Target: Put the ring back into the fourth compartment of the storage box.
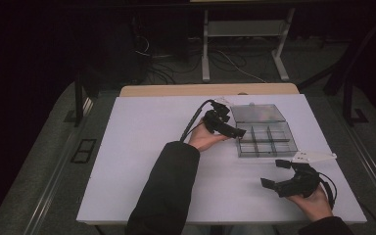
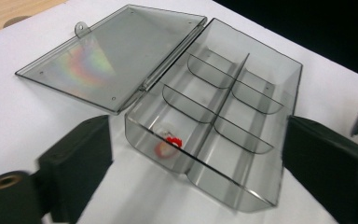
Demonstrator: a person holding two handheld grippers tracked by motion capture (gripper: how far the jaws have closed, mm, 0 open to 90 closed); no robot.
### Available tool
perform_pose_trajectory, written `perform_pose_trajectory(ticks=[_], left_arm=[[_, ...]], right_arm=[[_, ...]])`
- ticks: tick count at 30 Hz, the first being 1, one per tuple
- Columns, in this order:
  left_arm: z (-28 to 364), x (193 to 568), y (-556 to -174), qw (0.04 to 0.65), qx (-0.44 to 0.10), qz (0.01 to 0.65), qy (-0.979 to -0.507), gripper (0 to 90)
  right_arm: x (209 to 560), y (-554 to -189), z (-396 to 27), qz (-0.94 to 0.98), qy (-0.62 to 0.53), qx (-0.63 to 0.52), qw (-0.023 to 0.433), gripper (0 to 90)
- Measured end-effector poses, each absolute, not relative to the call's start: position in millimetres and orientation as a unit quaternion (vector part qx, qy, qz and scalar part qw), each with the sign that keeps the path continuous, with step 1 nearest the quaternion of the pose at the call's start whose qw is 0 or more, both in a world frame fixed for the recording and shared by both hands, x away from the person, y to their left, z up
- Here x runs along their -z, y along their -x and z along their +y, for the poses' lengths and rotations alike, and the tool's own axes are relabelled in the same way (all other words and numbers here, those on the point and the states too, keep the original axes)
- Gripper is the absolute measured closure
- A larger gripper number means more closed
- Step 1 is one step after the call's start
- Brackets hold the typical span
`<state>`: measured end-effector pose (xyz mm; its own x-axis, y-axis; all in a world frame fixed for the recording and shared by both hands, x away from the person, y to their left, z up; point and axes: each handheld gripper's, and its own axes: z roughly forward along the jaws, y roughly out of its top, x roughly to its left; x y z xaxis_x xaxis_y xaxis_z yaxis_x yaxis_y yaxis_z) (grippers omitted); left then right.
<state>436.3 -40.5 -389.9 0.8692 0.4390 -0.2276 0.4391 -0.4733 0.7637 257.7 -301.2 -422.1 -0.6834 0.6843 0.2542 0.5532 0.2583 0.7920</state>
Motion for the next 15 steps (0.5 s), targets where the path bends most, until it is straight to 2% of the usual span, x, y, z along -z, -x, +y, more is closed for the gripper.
perform_pose_trajectory(ticks=[4,15], left_arm=[[-33.4,385.7,-430.1,0.436,-0.011,0.252,-0.864,0.3],[-3.4,375.5,-411.6,0.453,-0.025,0.253,-0.854,0.0]], right_arm=[[422.1,-257.5,-301.2,0.790,-0.392,-0.466,0.070,0.0],[422.3,-257.3,-301.6,0.790,-0.394,-0.465,0.071,0.0]])
